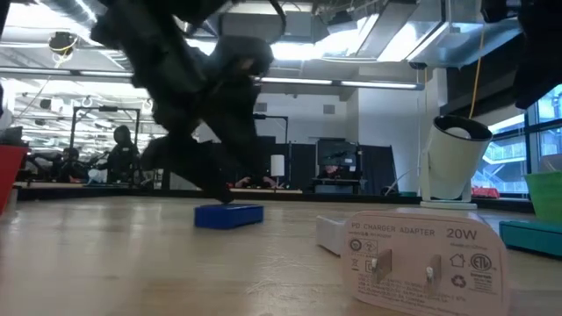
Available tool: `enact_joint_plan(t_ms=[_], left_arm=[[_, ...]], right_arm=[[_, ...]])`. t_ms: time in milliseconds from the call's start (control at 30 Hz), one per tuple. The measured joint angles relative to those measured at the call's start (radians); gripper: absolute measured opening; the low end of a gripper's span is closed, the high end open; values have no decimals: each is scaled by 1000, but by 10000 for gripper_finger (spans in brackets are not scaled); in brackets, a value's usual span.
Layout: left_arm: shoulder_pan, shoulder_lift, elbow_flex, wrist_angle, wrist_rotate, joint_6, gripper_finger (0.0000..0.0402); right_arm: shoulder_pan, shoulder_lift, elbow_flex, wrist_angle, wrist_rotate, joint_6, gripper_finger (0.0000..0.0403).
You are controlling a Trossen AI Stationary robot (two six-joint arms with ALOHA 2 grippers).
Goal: Pick & Place Office items
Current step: Put the blue digital clock into the red bin
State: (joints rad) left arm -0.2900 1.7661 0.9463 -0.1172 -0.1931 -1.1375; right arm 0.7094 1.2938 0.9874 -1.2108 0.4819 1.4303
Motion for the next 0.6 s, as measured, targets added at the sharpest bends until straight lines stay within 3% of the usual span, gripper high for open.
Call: enact_joint_plan(t_ms=[133, 233, 333, 600], left_arm=[[42, -25, 0, 27, 147, 100, 251], [37, -48, 1, 19, 181, 160, 251], [9, -56, 1, 17, 97, 223, 251], [-97, -56, 2, 0, -248, 363, 251]], right_arm=[[0, 0, 0, 30, -3, 0, 263], [0, 0, 0, 46, -3, 0, 263], [0, 1, 0, 51, -3, 0, 263], [-2, 1, 0, 52, -2, 0, 263]])
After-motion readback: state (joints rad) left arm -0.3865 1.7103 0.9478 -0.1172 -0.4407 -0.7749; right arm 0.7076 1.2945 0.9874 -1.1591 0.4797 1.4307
